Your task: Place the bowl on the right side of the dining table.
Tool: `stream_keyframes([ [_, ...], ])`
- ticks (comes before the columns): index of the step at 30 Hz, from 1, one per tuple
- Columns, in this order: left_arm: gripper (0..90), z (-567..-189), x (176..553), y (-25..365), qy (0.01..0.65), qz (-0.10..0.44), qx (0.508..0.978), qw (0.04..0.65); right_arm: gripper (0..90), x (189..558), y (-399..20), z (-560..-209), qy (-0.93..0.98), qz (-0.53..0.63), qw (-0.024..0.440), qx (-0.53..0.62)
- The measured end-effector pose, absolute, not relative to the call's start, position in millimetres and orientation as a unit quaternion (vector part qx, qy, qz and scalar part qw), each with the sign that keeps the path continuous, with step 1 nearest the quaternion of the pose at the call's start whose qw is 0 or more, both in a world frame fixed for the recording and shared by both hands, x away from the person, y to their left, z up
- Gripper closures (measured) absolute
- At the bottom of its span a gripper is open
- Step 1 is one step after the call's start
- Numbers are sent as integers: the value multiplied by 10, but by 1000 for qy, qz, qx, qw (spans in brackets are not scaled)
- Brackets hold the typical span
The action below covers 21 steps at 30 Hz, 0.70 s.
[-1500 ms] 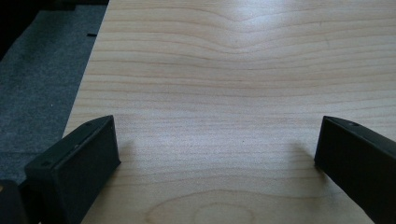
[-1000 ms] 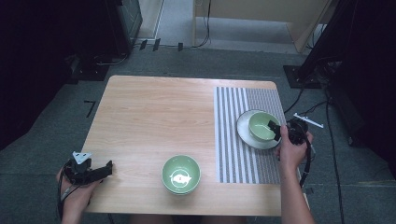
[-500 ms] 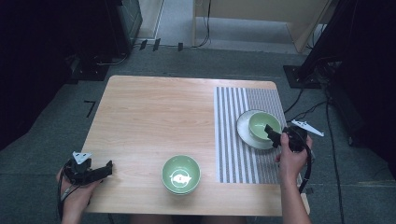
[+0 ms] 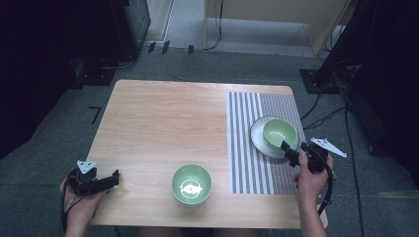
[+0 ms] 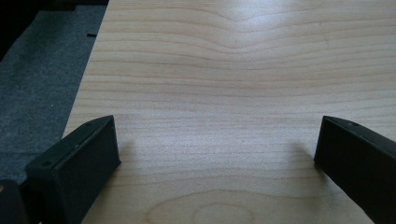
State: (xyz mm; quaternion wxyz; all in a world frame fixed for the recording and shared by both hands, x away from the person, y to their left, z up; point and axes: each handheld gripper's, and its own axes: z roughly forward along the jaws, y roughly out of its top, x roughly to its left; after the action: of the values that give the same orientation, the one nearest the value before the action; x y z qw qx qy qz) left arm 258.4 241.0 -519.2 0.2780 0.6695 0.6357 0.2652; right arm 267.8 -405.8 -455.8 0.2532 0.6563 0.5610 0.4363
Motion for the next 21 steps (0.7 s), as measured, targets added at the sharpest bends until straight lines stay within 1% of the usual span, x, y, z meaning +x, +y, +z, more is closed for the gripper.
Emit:
stream_keyframes([
  [21, 0, -5191, 2583, 2409, 635, 265, 670, 278, 175, 2382, -4081, -4607, 573, 427, 256, 651],
])
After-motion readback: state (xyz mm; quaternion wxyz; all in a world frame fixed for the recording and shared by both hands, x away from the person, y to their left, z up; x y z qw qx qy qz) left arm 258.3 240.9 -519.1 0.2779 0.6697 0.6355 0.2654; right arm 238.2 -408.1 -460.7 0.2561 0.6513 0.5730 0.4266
